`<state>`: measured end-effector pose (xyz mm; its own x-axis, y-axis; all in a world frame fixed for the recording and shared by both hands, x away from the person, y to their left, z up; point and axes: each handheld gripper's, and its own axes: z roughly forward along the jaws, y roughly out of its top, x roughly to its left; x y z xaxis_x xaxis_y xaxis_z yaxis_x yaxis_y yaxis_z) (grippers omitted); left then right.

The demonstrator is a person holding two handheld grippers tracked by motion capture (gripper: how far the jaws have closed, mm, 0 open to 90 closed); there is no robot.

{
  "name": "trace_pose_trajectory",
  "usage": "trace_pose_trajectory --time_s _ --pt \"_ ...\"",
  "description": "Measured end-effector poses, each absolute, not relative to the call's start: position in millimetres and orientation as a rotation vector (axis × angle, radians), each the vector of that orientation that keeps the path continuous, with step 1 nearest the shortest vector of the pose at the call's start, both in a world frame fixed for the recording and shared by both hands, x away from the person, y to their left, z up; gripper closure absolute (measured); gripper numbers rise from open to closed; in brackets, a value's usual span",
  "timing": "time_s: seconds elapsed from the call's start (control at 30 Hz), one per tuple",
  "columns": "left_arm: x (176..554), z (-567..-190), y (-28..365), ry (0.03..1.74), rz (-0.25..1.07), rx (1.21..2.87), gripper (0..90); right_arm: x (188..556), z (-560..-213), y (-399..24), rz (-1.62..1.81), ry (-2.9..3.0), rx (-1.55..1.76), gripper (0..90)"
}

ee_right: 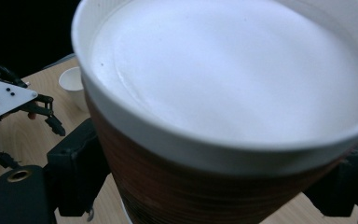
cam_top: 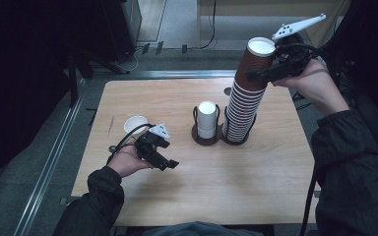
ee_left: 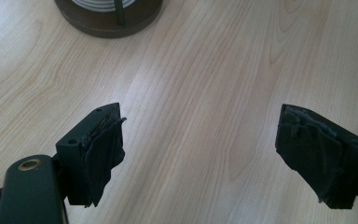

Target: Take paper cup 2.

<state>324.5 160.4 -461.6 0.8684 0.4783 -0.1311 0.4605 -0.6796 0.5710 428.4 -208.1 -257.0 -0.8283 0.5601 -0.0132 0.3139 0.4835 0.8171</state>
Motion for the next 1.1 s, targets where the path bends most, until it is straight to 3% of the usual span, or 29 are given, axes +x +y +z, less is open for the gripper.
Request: trace_pose_trajectory --time_s 0.43,1.1 --pt "324.9 -461.1 162.2 0.683 0.04 2.422 15.1 426.9 -250.2 -209.2 1.28 2.436 0.699 15.8" --pt "326.6 -461.0 163.4 0.688 0.017 2.416 15.1 401.6 -183.5 -215.2 1.287 2.344 0.613 15.9"
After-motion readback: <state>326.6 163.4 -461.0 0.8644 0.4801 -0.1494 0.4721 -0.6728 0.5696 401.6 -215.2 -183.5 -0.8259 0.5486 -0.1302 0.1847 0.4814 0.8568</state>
